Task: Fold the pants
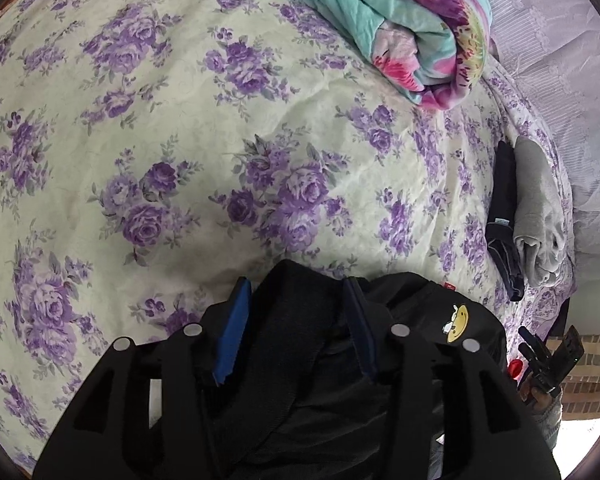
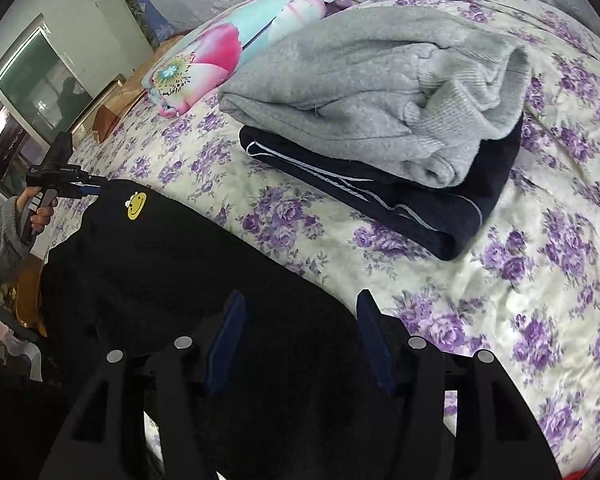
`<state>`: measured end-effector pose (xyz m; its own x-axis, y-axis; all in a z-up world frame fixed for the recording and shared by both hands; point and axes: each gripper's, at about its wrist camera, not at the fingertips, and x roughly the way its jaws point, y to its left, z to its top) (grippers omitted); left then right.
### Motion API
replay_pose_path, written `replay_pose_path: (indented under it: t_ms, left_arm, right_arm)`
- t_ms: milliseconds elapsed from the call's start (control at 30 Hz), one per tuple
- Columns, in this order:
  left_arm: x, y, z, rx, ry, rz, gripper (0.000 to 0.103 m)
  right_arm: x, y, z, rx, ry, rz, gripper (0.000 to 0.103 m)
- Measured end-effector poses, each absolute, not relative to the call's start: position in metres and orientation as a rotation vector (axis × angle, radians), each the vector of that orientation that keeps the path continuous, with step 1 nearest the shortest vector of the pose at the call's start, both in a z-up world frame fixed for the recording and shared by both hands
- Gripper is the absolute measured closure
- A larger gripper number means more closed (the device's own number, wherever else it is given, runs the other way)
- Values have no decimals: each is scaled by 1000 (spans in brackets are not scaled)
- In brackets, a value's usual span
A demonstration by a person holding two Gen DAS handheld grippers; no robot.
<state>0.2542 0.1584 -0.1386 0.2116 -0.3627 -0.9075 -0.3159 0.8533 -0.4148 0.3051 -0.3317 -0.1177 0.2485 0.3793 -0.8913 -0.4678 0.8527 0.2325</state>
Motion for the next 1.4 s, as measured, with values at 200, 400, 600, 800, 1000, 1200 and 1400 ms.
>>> replay_pose_path:
  t_ms: [200,400,600,800,1000,1200,1400]
  left_arm:
    - [259,153,-132,-532,1383,-46,92]
    - [251,163,-115,-603,1327,-49,98]
    - [249,169,-120,-663,1311,-26,98]
    - [248,170,-121,-682,1299,-21,98]
    - [242,172,-112,-699,1267,-57,98]
    - [232,178,-99,-726,1223,-102,99]
    - [217,183,-82,-731,1178,-153,99]
  right_arm:
    - [319,-321,-128,-130,1205,641,44]
    - [328,-315,-134,-160,1216,719,44]
    - [328,-301,-157,-277,1276,777,49]
    - [323,-305,-159,-316,1259,732,98]
    - [294,-303,-113,-349,1152,680,99]
    - [261,-295,-75,-357,1084,620,99]
    - [218,-280,-43,-358,1021,568,99]
